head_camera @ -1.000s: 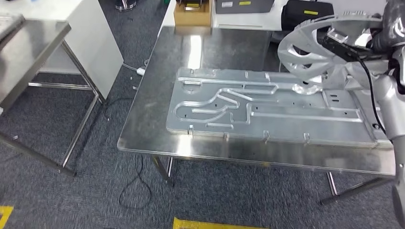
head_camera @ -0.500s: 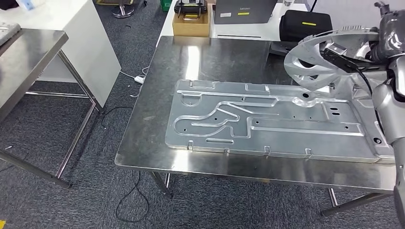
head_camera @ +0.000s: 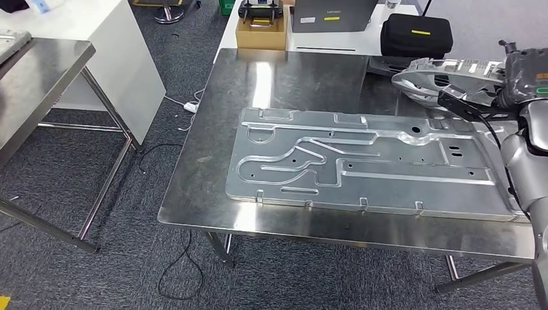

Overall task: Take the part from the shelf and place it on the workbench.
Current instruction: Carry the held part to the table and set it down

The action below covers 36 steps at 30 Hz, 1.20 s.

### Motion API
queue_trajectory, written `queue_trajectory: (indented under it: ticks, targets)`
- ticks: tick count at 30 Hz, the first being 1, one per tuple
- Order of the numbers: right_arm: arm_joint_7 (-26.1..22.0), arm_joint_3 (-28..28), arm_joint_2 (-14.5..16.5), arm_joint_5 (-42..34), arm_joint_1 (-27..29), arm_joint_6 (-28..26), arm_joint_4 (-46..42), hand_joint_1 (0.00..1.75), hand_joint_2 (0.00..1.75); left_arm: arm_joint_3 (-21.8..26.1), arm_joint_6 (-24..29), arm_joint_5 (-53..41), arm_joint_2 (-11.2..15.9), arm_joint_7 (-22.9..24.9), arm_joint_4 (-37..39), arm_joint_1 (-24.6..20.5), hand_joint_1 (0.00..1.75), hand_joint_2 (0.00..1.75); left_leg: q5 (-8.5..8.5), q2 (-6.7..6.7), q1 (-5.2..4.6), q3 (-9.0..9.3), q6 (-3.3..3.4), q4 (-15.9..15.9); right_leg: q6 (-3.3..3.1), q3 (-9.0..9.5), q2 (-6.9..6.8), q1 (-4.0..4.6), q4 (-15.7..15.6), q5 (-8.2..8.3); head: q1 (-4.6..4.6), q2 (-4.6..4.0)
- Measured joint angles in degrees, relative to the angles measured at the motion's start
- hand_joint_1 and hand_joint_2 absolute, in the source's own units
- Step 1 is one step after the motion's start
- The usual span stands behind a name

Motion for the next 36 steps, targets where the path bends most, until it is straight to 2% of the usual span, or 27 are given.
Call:
queue_trajectory:
  ticks: [2,4,5,6,7,8,10,12,15,17,18,20,21,22,23,25,27,28,30,32,34,36]
  targets:
    - [-0.05,-0.01,0.00,-0.01,0.07,0.00,0.20,0.87,0.87,0.03,-0.05,0.07,0.08,-0.05,0.00,0.01,0.00,1.75,-1.55,0.09,0.10,-0.93,-0.71,2.10,-0.51,0.06,-0.12,-0.27,-0.25,0.21,-0.02,0.00]
    - [-0.05,-0.01,0.01,-0.04,0.10,-0.01,0.33,0.00,0.00,0.04,-0.06,0.09,0.09,-0.08,0.00,-0.01,0.00,1.75,-4.91,0.23,0.49,-3.68,-1.42,8.14,-0.74,0.07,-0.27,-0.32,-0.33,0.28,-0.03,0.00]
    - [-0.05,-0.01,0.02,-0.12,0.13,-0.03,0.41,0.00,0.00,0.04,-0.13,0.13,0.07,-0.13,0.00,-0.01,0.00,1.75,-6.46,0.26,0.75,-5.45,-1.65,11.84,-0.78,0.04,-0.33,-0.28,-0.32,0.27,-0.03,0.00]
    - [-0.05,-0.02,0.04,-0.31,0.19,-0.04,0.50,0.00,0.00,0.05,-0.19,0.22,0.05,-0.21,0.00,0.01,0.00,1.75,-7.17,0.28,0.95,-6.80,-1.79,14.51,-0.78,0.03,-0.37,-0.25,-0.30,0.26,-0.03,0.00]
    - [-0.11,-0.07,0.06,-0.69,0.27,-0.04,0.57,0.00,0.00,0.08,-0.08,0.34,0.03,-0.27,0.00,0.02,0.00,1.31,-6.92,0.29,1.08,-7.40,-1.84,15.53,-0.77,0.02,-0.41,-0.22,-0.29,0.25,-0.03,0.00]
    - [-0.24,-0.18,0.08,-1.25,0.36,0.01,0.62,0.00,0.00,0.13,0.33,0.46,0.02,-0.21,0.00,0.02,0.00,0.87,-5.61,0.30,1.15,-6.95,-1.80,14.31,-0.76,0.04,-0.42,-0.22,-0.28,0.23,-0.03,0.00]
    - [-0.63,-0.76,0.09,-2.98,0.49,0.80,0.64,0.00,0.00,0.31,1.85,0.64,0.04,0.28,0.00,-0.01,0.00,0.00,-1.77,0.30,1.15,-3.64,-1.44,7.02,-0.66,0.13,-0.43,-0.25,-0.29,0.18,-0.03,0.00]
    - [-1.03,-1.80,0.15,-5.61,0.45,3.50,0.73,0.00,0.00,0.59,3.17,0.75,0.09,0.91,0.00,-0.07,0.00,0.00,0.16,0.30,0.91,-0.83,-1.02,1.06,-0.24,0.10,-0.41,-0.22,-0.30,0.17,-0.03,0.00]
    - [-1.34,-3.53,0.64,-10.54,0.10,11.09,1.67,0.00,0.00,1.13,3.95,1.03,0.11,1.36,-0.01,-0.13,0.00,0.00,0.40,0.27,0.57,-0.18,-0.43,-0.43,0.79,0.03,-0.39,-0.34,-0.52,0.32,-0.02,0.00]
    - [-1.89,-4.70,1.12,-14.79,-0.97,18.53,3.33,0.00,0.00,1.40,4.02,1.35,0.11,1.45,-0.01,-0.17,0.00,0.00,0.98,0.34,0.59,0.23,0.28,-1.35,1.22,-0.50,-0.39,-0.50,0.62,-0.52,0.01,0.00]
    - [-2.52,-5.37,1.42,-17.66,-1.94,23.02,4.60,0.00,0.00,1.52,3.95,1.53,0.11,1.48,-0.01,-0.21,0.00,0.00,1.26,0.41,0.63,0.38,0.66,-1.78,1.32,-1.46,-0.36,-0.49,2.65,-1.80,0.03,0.00]
    - [-3.90,-6.93,1.98,-23.12,-3.99,31.48,7.64,0.00,0.00,1.84,3.60,1.96,0.17,1.62,-0.01,-0.24,0.00,0.00,1.37,0.50,0.48,0.33,1.08,-1.90,1.38,-4.62,-0.30,-0.50,9.45,-5.26,0.05,0.00]
    - [-4.12,-7.56,2.21,-24.62,-4.85,34.92,9.07,0.00,0.00,2.05,3.37,2.13,0.22,1.75,-0.01,-0.24,0.00,0.00,1.35,0.51,0.43,0.30,1.18,-1.83,1.47,-6.16,-0.29,-0.49,12.72,-6.45,0.04,0.00]
    - [-3.99,-7.94,2.38,-25.20,-5.62,37.84,10.35,0.00,0.00,2.26,3.15,2.29,0.27,1.90,-0.01,-0.24,0.00,0.00,1.30,0.49,0.40,0.29,1.19,-1.73,1.57,-6.98,-0.31,-0.54,14.50,-6.65,0.04,0.00]
    - [-3.65,-7.97,2.48,-25.26,-6.50,40.51,11.48,0.00,0.00,2.47,2.95,2.44,0.29,2.03,0.00,-0.26,0.00,0.00,1.22,0.46,0.39,0.28,1.18,-1.56,1.65,-6.90,-0.32,-0.63,14.32,-5.84,0.05,0.00]
    - [-2.90,-7.64,2.56,-25.51,-9.06,45.47,13.48,0.00,0.00,2.78,2.02,2.63,0.31,2.08,0.00,-0.21,0.00,0.00,0.81,0.39,0.38,0.17,0.91,-0.87,1.74,-4.02,-0.35,-0.82,8.28,-2.28,0.05,0.00]
    - [-2.09,-6.65,2.55,-25.85,-12.22,49.59,15.04,0.00,0.00,2.97,0.67,2.82,0.39,1.87,0.00,-0.18,0.00,0.00,0.24,0.29,0.16,-0.35,0.38,0.22,1.54,-1.14,-0.29,-0.69,2.34,-0.39,0.03,0.00]
    - [-1.55,-5.76,2.53,-25.61,-13.60,51.59,15.62,0.00,0.00,3.06,0.23,2.91,0.46,1.78,0.00,-0.18,0.00,0.00,0.08,0.24,0.09,-0.61,0.12,0.57,1.29,-0.67,-0.24,-0.57,1.22,-0.41,0.02,0.00]
    - [-0.37,-3.27,2.50,-24.67,-15.91,55.80,16.58,0.00,0.00,3.27,-0.01,3.02,0.62,1.75,0.00,-0.19,0.00,0.00,0.00,0.20,0.10,-0.84,-0.24,0.77,0.61,-0.70,-0.15,-0.46,1.11,-0.55,-0.03,0.00]
    - [0.61,-0.68,2.49,-23.86,-17.85,58.20,17.26,0.00,0.00,3.45,0.03,3.08,0.70,1.80,0.00,-0.17,0.00,0.00,-0.93,0.26,0.24,-1.33,-0.81,1.95,0.02,-0.68,-0.18,-0.56,0.96,-0.43,-0.04,0.00]
    - [1.00,1.33,2.49,-23.48,-19.64,59.45,17.77,0.00,0.00,3.62,0.05,3.09,0.74,1.83,0.00,-0.18,0.00,0.00,-3.77,0.34,0.55,-3.52,-1.51,6.82,-0.44,-0.62,-0.26,-0.59,0.85,-0.38,-0.03,0.00]
    - [1.10,3.61,2.49,-22.61,-21.22,62.05,18.38,0.00,0.00,3.75,0.14,3.07,0.75,1.91,0.00,-0.18,0.00,0.00,-6.80,0.37,0.89,-6.95,-1.86,13.96,-0.63,-0.64,-0.32,-0.42,0.85,-0.42,-0.03,0.00]
